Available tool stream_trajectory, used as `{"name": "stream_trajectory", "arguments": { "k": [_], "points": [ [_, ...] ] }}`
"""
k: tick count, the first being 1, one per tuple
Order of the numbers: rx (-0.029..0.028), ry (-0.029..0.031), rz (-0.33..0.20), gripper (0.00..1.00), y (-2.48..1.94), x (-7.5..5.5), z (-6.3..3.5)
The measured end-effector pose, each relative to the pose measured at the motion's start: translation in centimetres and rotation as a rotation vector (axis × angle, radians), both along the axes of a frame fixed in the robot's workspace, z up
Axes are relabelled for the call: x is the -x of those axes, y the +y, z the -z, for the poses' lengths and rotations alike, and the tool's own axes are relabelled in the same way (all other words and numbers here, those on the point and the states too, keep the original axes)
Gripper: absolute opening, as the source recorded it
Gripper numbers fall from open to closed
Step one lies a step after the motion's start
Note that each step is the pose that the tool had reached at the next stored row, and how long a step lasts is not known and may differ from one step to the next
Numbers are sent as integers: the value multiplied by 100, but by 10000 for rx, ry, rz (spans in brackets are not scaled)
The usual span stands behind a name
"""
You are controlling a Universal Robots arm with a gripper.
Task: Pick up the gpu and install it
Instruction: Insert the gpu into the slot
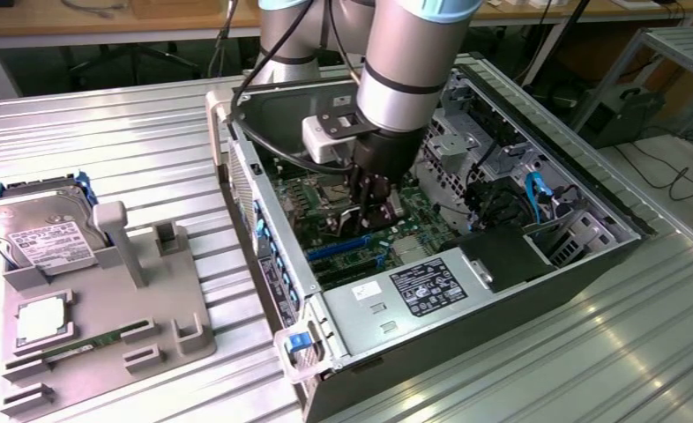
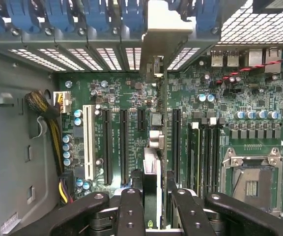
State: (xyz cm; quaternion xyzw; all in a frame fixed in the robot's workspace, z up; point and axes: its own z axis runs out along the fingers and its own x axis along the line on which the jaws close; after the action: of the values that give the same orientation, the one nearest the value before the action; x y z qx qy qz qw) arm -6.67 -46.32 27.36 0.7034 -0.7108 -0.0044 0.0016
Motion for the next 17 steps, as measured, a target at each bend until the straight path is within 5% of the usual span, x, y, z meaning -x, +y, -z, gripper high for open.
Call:
{"name": "stream_trajectory", "arguments": {
  "k": [17],
  "points": [
    [0,0,1,27,2,40,76]
  ]
}}
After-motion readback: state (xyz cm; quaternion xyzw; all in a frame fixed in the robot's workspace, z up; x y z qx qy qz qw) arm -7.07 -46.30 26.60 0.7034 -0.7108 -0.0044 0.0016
